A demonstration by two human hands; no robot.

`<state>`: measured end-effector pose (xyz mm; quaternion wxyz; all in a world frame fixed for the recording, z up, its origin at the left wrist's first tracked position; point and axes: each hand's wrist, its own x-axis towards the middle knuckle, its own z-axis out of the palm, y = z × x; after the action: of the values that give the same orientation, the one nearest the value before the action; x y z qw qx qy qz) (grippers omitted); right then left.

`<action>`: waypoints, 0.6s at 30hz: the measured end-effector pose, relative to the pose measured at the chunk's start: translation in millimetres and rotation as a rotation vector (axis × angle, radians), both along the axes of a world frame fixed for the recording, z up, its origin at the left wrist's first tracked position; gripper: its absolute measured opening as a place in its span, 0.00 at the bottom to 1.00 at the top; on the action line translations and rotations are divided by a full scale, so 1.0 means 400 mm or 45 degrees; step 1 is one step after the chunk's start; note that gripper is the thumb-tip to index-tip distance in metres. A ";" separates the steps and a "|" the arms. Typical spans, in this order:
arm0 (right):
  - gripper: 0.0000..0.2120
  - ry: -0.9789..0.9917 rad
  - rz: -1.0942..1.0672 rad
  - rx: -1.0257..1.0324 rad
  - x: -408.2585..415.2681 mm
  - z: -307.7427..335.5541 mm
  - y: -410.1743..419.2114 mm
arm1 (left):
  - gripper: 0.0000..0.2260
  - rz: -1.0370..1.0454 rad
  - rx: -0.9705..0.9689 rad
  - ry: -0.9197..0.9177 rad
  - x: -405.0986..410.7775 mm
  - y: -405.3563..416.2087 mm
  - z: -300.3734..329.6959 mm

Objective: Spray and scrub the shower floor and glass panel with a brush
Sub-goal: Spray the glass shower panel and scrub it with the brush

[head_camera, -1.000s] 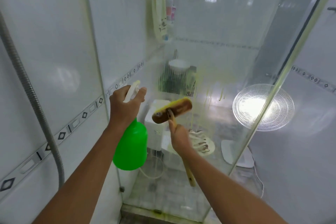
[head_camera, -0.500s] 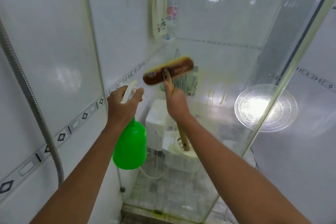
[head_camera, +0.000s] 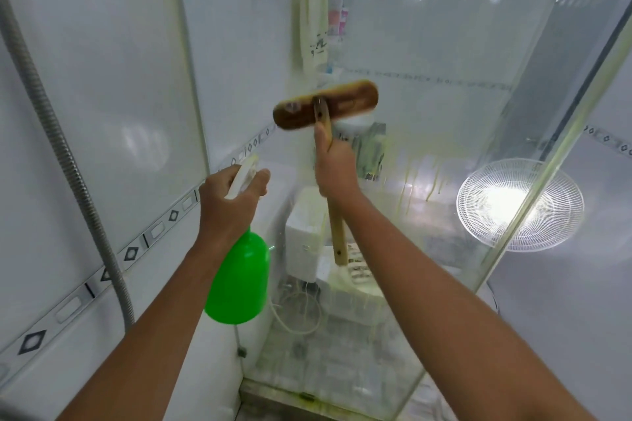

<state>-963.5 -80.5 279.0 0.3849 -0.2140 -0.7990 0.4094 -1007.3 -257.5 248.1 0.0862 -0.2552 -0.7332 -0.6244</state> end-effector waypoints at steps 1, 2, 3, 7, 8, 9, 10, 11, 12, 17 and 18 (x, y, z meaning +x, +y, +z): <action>0.25 0.027 0.009 0.014 -0.008 0.029 0.008 | 0.11 -0.006 -0.003 0.000 0.003 0.002 -0.001; 0.26 0.040 0.018 0.019 -0.014 0.031 0.016 | 0.11 -0.015 -0.007 0.004 0.007 0.005 -0.002; 0.26 0.026 0.015 0.018 -0.012 0.012 0.021 | 0.11 -0.026 -0.007 0.012 0.011 0.009 -0.003; 0.26 -0.123 -0.019 -0.061 0.033 -0.233 0.027 | 0.11 -0.051 -0.007 0.045 0.021 0.029 -0.005; 0.26 -0.209 -0.018 -0.106 0.060 -0.305 0.023 | 0.11 -0.055 -0.016 0.048 0.020 0.033 -0.007; 0.26 -0.290 -0.026 -0.139 0.089 -0.365 0.019 | 0.12 -0.060 -0.021 0.047 0.018 0.036 -0.009; 0.27 -0.354 -0.047 -0.143 0.114 -0.414 0.018 | 0.12 -0.068 -0.022 0.042 0.017 0.039 -0.012; 0.29 -0.393 -0.074 -0.128 0.133 -0.445 0.025 | 0.12 -0.076 -0.022 0.037 0.017 0.043 -0.013; 0.30 -0.394 -0.089 -0.123 0.145 -0.445 0.035 | 0.12 -0.085 -0.025 0.035 0.019 0.050 -0.013; 0.28 -0.046 -0.125 -0.138 0.165 -0.170 0.097 | 0.12 -0.173 -0.055 0.044 0.043 0.107 -0.016; 0.26 0.040 -0.141 -0.136 0.174 -0.094 0.114 | 0.13 -0.192 -0.059 0.053 0.054 0.121 -0.015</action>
<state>-893.8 -34.8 241.3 0.4076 -0.2717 -0.7568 0.4328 -985.7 -208.9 242.0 0.0482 -0.3244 -0.7243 -0.6065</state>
